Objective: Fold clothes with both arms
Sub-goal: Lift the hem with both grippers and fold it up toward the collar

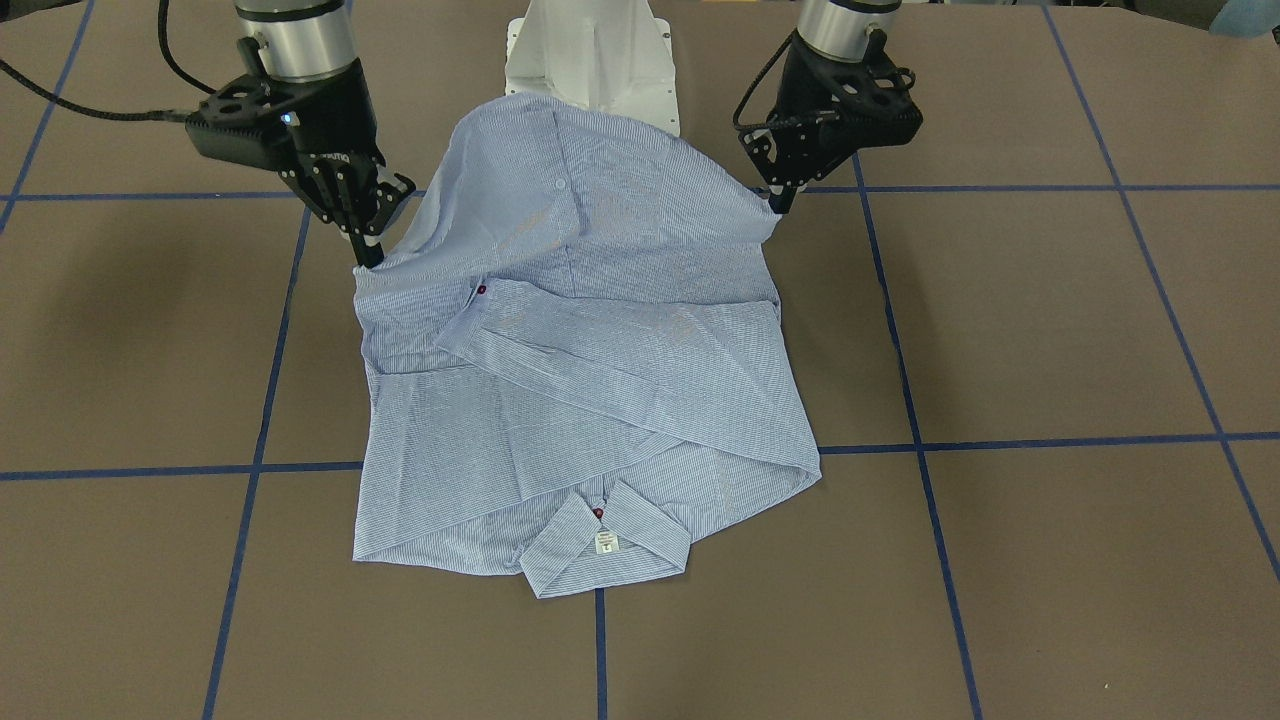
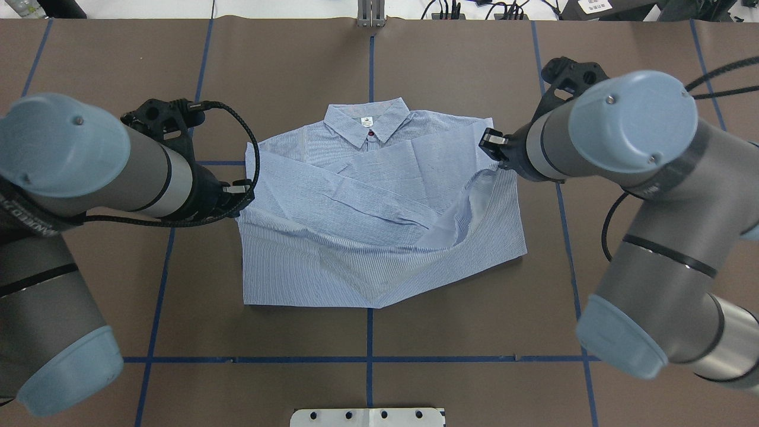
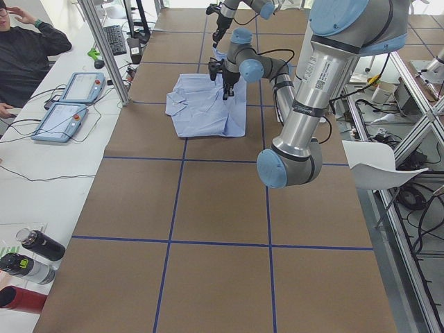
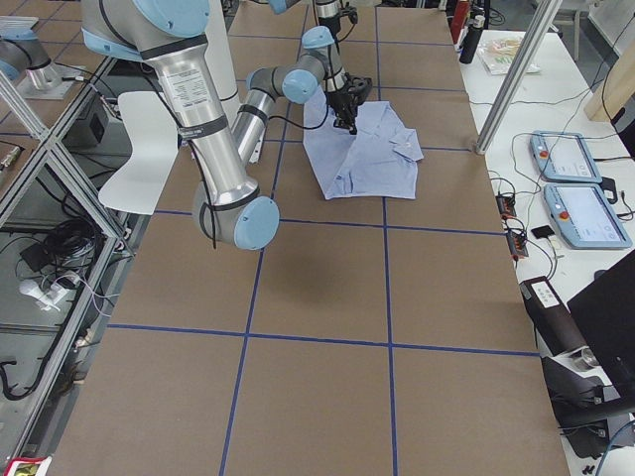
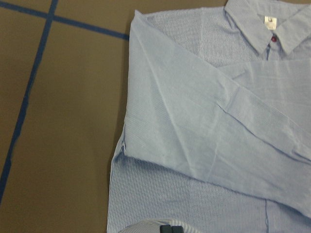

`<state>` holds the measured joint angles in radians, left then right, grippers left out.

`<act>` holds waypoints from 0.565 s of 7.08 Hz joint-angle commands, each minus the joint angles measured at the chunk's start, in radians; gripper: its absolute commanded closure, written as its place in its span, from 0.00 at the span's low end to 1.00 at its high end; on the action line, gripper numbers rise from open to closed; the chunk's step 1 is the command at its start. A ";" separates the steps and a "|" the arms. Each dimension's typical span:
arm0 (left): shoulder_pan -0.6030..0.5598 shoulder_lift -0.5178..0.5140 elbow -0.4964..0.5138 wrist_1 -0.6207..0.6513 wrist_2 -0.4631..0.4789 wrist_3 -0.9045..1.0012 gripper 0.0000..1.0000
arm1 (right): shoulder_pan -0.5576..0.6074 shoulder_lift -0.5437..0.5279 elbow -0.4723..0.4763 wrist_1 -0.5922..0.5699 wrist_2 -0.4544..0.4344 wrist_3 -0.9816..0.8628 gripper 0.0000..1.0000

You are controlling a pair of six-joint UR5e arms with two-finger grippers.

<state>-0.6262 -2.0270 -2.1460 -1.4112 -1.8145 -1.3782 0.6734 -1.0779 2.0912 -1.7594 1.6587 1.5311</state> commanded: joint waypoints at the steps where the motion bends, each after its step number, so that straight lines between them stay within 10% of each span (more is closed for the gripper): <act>1: -0.043 -0.062 0.130 -0.009 0.081 0.042 1.00 | 0.087 0.100 -0.200 0.012 0.001 -0.086 1.00; 4: -0.047 -0.093 0.369 -0.217 0.153 0.077 1.00 | 0.097 0.179 -0.497 0.254 -0.005 -0.092 1.00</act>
<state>-0.6705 -2.1141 -1.8580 -1.5483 -1.6793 -1.3183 0.7674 -0.9364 1.7079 -1.5805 1.6561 1.4440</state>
